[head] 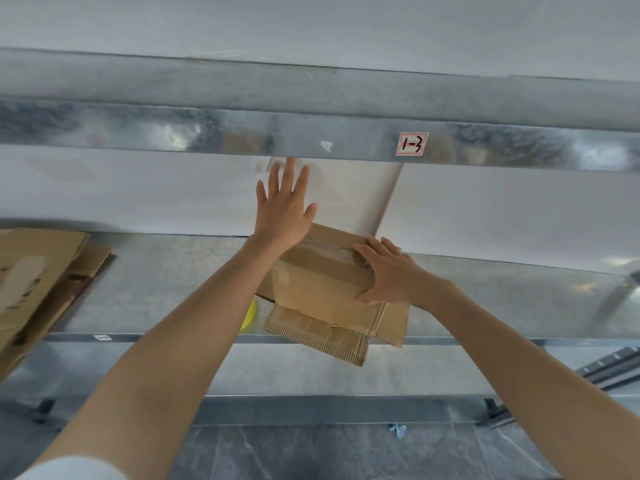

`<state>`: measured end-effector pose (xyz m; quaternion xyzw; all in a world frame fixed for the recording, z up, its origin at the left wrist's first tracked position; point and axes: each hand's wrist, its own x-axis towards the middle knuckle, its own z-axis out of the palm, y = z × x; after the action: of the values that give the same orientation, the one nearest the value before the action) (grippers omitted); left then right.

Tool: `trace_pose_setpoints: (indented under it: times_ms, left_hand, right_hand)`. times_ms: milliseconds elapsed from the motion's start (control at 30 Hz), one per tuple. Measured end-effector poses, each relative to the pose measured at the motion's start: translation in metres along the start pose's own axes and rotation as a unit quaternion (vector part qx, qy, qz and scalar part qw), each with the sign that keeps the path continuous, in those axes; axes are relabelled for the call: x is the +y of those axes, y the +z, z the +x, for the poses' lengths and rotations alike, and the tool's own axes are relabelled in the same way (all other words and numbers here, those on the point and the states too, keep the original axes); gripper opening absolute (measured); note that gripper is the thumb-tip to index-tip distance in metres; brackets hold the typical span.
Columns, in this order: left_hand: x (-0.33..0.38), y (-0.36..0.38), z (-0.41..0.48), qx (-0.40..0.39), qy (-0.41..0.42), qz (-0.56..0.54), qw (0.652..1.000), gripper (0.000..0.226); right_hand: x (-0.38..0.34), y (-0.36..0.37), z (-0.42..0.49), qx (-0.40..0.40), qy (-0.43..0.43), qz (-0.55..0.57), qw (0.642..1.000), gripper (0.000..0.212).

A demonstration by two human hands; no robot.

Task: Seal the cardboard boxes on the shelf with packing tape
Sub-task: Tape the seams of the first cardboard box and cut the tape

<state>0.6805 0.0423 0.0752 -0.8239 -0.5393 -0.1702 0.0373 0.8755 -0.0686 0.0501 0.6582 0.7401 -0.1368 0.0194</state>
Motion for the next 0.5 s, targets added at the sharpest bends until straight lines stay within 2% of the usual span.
trace_pose_setpoints:
  times_ms: [500]
  left_hand:
    - [-0.0039, -0.0047, -0.0028, 0.03, 0.013, 0.008, 0.999, 0.065]
  right_hand:
    - [0.0008, 0.0025, 0.008, -0.025, -0.001, 0.001, 1.0, 0.102]
